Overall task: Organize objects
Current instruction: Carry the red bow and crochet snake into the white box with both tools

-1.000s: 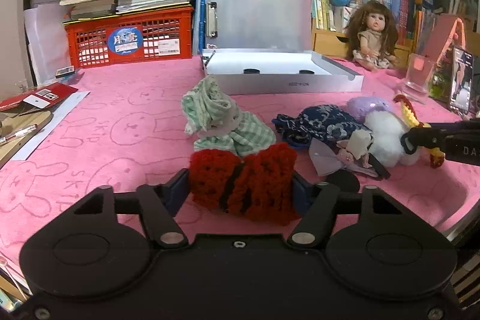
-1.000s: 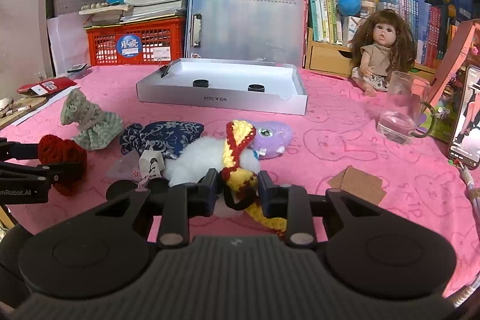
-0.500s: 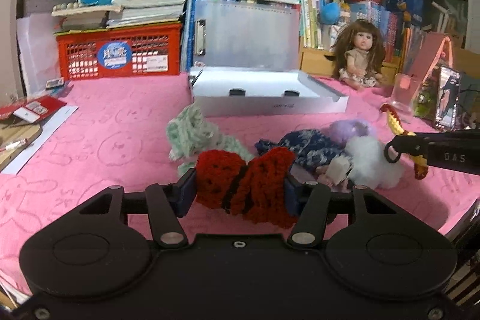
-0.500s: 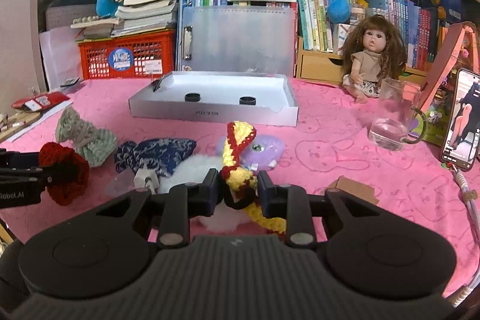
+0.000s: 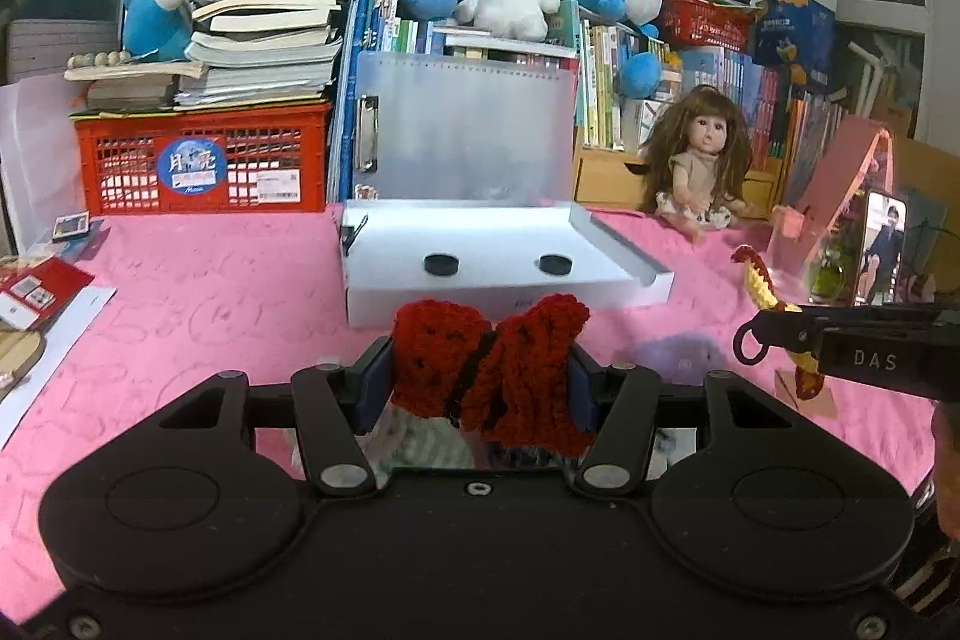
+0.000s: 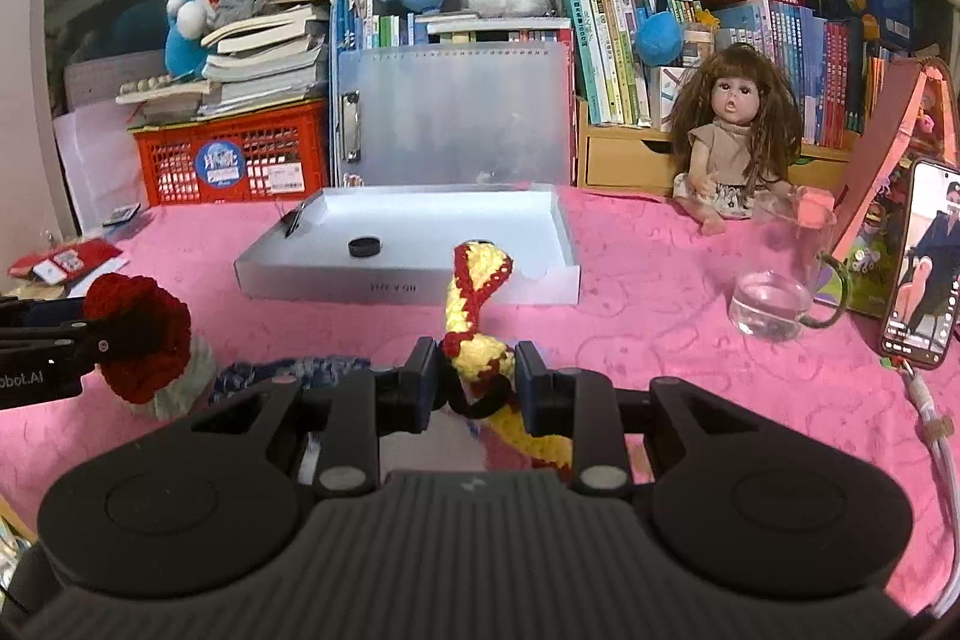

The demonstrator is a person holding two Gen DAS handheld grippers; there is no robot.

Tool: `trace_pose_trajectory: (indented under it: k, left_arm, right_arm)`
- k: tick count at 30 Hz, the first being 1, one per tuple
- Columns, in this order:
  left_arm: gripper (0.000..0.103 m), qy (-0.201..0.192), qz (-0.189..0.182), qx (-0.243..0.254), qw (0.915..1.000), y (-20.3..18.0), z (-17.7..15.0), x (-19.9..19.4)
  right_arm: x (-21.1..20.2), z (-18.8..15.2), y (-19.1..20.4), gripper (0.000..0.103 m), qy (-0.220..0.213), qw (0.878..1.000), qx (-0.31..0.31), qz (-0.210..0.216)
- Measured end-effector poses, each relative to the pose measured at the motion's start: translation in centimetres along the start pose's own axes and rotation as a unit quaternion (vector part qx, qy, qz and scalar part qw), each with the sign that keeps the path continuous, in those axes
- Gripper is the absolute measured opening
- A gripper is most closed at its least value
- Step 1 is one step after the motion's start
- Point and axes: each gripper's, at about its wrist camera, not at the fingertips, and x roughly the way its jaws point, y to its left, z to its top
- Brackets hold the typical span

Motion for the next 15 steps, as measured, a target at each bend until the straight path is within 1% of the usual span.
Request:
trace_pose_trajectory:
  k: [3,9,15]
  left_arm:
    - [0.055,-0.003,-0.001,0.001,1.0000,-0.1,1.1,0.9]
    - [0.055,0.001,-0.003,-0.014,0.9999,0.2,3.0,2.8]
    - [0.055,0.008,-0.001,-0.025,0.9996,0.8,4.9,5.3]
  right_arm:
    - [0.6,1.0,-0.2,0.032,-0.002,1.000,0.008,0.000]
    - [2.0,2.9,-0.7,0.032,-0.007,1.000,0.018,0.008]
    - [4.2,4.4,-1.0,0.032,0.002,1.000,0.025,0.019]
